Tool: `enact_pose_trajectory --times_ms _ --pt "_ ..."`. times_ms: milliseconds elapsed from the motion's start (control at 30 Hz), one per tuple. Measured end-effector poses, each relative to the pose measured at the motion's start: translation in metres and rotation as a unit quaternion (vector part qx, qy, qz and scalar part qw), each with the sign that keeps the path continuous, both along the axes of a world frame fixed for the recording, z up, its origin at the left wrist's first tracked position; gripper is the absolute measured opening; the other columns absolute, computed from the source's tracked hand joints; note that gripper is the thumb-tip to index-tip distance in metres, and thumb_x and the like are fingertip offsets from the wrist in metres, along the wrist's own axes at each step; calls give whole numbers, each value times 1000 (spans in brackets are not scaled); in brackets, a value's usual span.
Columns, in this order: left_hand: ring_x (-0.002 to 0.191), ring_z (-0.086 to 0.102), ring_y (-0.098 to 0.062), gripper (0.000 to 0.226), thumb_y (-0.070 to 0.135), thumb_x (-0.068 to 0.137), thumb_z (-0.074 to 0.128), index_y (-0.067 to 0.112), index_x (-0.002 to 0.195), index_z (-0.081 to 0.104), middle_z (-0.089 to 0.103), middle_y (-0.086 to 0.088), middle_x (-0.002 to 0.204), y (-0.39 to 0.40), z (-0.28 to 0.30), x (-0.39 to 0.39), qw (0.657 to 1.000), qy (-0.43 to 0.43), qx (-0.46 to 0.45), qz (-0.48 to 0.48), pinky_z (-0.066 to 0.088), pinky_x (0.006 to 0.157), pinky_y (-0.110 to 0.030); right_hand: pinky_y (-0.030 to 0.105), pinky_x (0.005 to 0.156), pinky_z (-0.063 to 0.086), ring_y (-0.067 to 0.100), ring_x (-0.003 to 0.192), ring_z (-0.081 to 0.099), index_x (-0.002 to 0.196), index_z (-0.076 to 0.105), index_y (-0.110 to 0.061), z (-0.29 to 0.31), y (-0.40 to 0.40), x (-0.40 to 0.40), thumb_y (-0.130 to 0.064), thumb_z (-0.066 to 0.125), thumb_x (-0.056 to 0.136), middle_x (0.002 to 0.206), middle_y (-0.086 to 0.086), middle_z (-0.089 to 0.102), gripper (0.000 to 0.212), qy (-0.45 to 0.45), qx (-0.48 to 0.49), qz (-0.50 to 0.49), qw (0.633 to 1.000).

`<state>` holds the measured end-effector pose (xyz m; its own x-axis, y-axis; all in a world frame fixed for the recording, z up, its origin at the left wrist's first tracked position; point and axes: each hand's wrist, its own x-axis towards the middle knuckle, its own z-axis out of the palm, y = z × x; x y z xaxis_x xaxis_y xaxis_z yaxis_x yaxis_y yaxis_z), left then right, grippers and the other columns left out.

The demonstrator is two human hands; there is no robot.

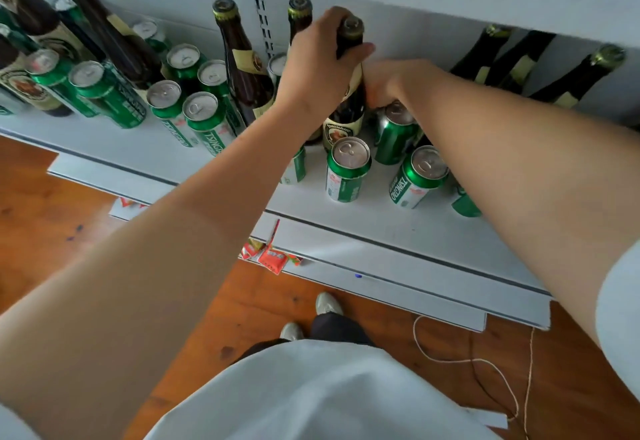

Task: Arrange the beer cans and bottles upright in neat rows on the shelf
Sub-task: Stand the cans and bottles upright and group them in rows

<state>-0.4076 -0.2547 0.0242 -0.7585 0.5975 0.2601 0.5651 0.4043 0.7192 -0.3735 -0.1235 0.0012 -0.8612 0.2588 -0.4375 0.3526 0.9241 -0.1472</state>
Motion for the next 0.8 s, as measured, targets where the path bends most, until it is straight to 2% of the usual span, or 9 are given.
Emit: enact_pose_trajectory --times_ms 100,200,233,300,400,500,600,733,800 --pt "86 57 -6 33 33 89 67 12 114 64 62 8 95 -3 3 0 1000 19 -5 -11 35 64 1 37 77 42 27 85 51 101 60 -7 -10 -1 -4 -8 70 84 79 7 52 21 -25 35 35 998" --pt "88 62 -7 33 36 87 69 14 110 66 68 6 99 -5 6 -1 999 39 -21 -16 39 67 -1 36 75 40 27 84 51 94 56 -10 -13 -1 0 -8 69 85 88 12 55 16 -6 33 16 999" --pt "89 63 -8 34 38 86 70 14 109 66 69 5 100 -6 7 -1 999 43 -26 -12 44 71 -6 36 74 41 27 84 52 94 54 -13 -12 2 2 -9 72 83 91 11 55 21 -5 32 6 999" --pt "90 64 -11 37 40 84 71 14 109 66 70 3 101 -7 7 -1 998 47 -29 4 50 78 -20 35 72 46 28 83 55 100 56 -14 -8 7 5 -14 81 74 95 9 58 36 29 30 -17 999" --pt "92 64 -13 42 41 83 73 13 112 63 70 1 103 -10 7 3 999 39 -31 22 50 81 -25 32 72 45 29 92 60 121 55 -5 -4 11 10 -21 87 67 114 12 63 64 64 -1 -87 994" --pt "93 65 -16 40 40 83 71 12 111 63 71 0 101 -13 5 6 999 35 -30 21 52 82 -32 34 81 45 32 114 55 140 38 -8 -10 10 15 -19 87 68 134 14 53 88 89 -52 -148 984" --pt "93 67 -14 35 36 85 69 12 111 63 72 2 103 -16 4 8 999 16 -27 18 53 82 -30 39 98 46 33 124 51 145 39 -18 -16 6 16 -20 86 68 142 11 49 90 77 -40 -141 986" --pt "93 68 -9 25 26 88 66 14 110 67 72 4 103 -28 7 13 1000 -8 -17 5 53 87 -24 39 95 48 35 117 55 139 48 -8 0 2 22 -24 81 76 135 15 54 73 40 -23 -149 988" --pt "84 65 2 23 23 91 62 15 113 66 71 7 100 -41 5 15 1000 -20 1 5 50 80 -9 38 100 43 35 125 49 144 41 -5 19 -3 29 -21 74 83 142 17 47 71 67 -29 -189 979"
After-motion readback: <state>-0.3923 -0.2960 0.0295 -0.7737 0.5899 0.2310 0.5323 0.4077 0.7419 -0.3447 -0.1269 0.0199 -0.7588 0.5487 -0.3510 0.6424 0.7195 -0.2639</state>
